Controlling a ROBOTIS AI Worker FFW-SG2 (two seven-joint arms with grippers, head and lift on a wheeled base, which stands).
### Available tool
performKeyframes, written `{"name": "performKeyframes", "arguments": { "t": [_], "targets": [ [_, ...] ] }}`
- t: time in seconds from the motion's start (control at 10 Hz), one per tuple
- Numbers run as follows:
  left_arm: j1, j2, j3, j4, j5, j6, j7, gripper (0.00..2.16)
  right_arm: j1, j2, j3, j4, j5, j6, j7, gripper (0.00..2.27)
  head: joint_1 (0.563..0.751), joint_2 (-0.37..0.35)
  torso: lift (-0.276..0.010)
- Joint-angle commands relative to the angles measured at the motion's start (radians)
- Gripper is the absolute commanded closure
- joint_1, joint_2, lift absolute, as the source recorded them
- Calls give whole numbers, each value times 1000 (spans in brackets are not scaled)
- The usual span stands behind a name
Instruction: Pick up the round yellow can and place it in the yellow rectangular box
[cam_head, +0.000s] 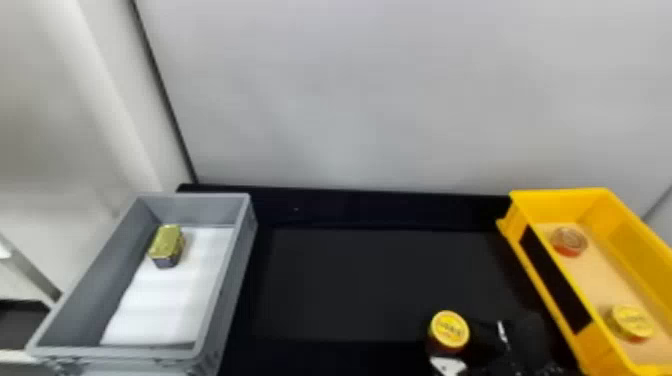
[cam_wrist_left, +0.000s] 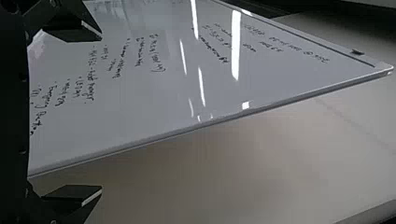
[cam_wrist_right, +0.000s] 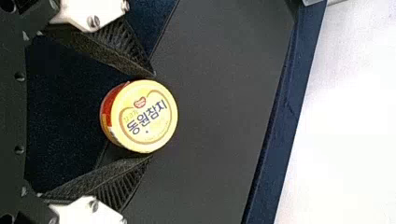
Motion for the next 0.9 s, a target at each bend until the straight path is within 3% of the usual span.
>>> {"name": "performKeyframes", "arguments": {
  "t": [0.0, 0.2, 0.8],
  "targets": [
    [0, -3, 0, 0, 0, 0, 2, 125, -4, 1, 0, -1, 1, -10, -2, 320, 694, 14, -90],
    [0, -3, 3, 0, 0, 1, 2, 125, -1, 1, -2, -12, 0, -7, 1, 506, 694, 14, -90],
    [0, -3, 9, 0, 0, 1, 2, 125, 18, 2, -7, -43, -15, 10, -5, 553, 694, 14, -90]
  ]
}}
